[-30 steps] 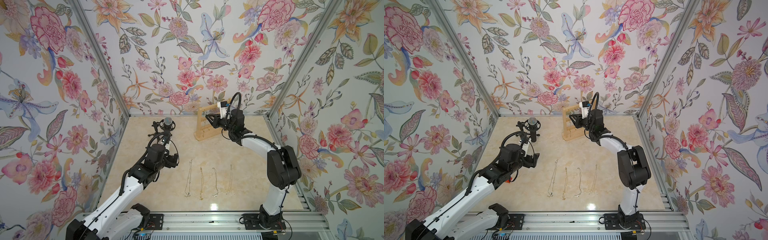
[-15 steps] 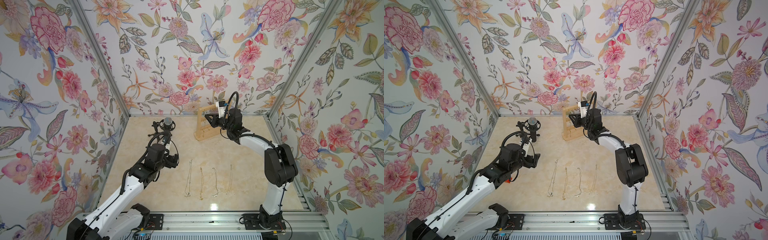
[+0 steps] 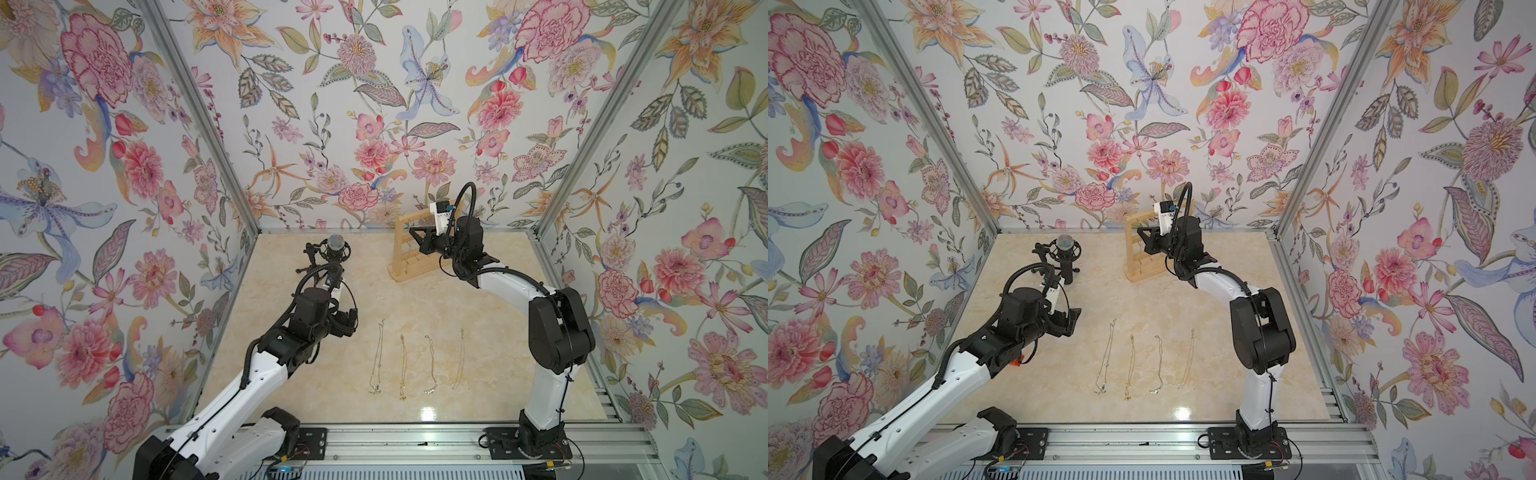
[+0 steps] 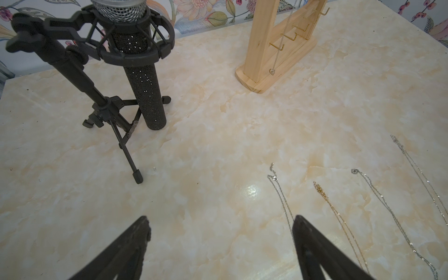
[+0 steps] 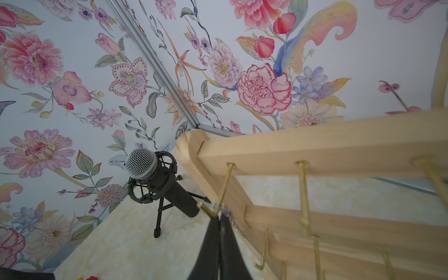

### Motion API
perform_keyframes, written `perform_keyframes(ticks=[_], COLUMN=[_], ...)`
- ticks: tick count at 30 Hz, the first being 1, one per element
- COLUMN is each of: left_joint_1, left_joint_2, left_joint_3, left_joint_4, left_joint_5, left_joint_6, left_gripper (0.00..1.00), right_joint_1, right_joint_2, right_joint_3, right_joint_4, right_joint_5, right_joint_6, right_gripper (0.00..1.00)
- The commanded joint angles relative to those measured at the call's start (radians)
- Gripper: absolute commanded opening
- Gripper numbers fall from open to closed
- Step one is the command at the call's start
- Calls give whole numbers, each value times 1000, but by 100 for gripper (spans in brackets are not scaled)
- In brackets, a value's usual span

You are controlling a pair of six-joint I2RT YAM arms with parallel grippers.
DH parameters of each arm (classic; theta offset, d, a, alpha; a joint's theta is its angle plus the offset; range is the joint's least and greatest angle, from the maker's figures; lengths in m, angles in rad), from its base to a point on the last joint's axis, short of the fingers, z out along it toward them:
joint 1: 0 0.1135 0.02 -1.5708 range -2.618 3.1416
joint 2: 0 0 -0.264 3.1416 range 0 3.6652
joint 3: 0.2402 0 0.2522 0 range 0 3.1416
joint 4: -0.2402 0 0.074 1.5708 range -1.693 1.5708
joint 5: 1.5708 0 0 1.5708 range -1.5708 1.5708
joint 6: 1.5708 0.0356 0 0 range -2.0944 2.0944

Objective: Take the necklace off the jewelry display stand
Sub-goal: Take off the necklace from the stand.

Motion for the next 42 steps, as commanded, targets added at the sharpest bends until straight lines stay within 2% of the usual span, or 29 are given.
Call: perform_keyframes(ticks=[1, 5, 8, 10, 14, 22, 27, 34, 42], left_joint_1=[15, 15, 16, 16, 16, 16, 16, 18, 18], left_joint_2=[-4, -3, -4, -3, 0, 4, 7, 8, 8], left_joint_3=[-11, -12, -13, -12, -12, -12, -12, -13, -13], left_joint_4=[19, 18, 18, 18, 19, 20, 20, 21, 20], left_joint_5=[9, 11, 12, 14, 19, 24, 25, 26, 32], left_joint_6=[24, 22, 23, 23, 24, 25, 24, 24, 25], left_gripper=[93, 93, 93, 93, 93, 93, 93, 93, 93], right_joint_1=[5, 6, 8, 9, 11, 18, 24, 28, 27], right_joint_2=[11, 6, -2, -9, -18, -18, -3, 12, 14], right_joint_3=[32, 30, 18, 8, -6, -14, 2, 26, 25], right_joint_4=[9, 8, 9, 9, 9, 6, -3, -25, -15], right_joint_5=[10, 15, 30, 43, 61, 81, 79, 89, 95], right_joint_6=[-10, -12, -15, -21, -27, -46, -58, -71, -70], right_gripper=[3, 2, 12, 13, 23, 30, 28, 16, 8])
